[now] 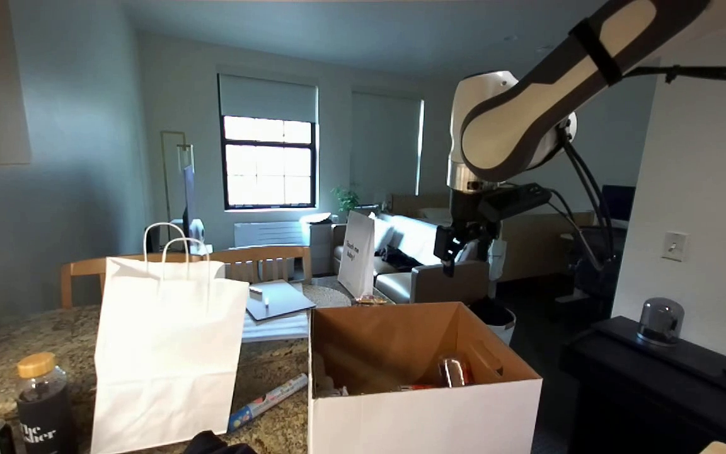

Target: Take the jacket out of the box

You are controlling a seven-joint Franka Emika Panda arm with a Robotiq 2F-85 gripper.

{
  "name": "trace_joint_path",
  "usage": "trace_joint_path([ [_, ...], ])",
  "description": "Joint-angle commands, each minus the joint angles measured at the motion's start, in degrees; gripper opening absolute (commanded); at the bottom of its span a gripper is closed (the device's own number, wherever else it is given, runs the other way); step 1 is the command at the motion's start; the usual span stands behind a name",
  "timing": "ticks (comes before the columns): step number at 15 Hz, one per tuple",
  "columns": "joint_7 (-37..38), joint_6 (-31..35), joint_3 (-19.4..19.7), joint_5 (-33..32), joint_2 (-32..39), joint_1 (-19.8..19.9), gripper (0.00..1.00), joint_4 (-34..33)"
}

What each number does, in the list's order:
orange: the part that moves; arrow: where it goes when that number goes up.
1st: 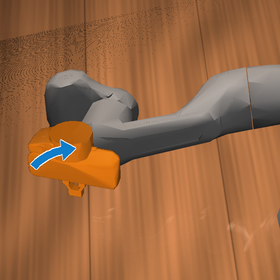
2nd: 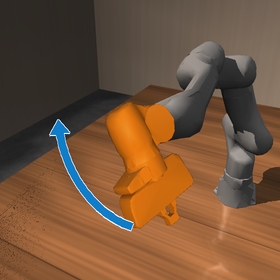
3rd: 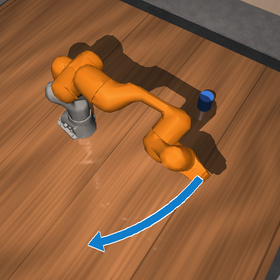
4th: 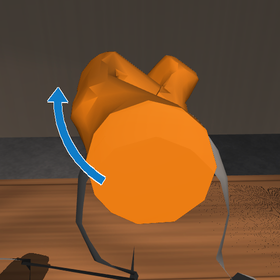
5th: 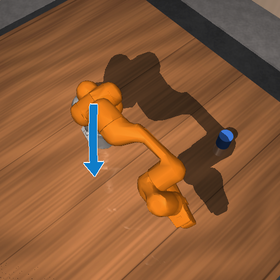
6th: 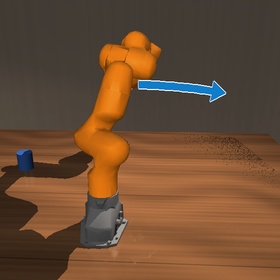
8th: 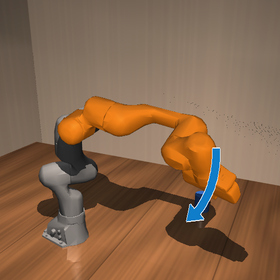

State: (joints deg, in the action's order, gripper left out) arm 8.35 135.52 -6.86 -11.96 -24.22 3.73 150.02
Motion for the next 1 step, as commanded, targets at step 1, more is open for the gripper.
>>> trace_joint_path([
  [1,0.22,-0.24,0.66,-0.32,0.0,-0.68,1.0,-0.11],
])
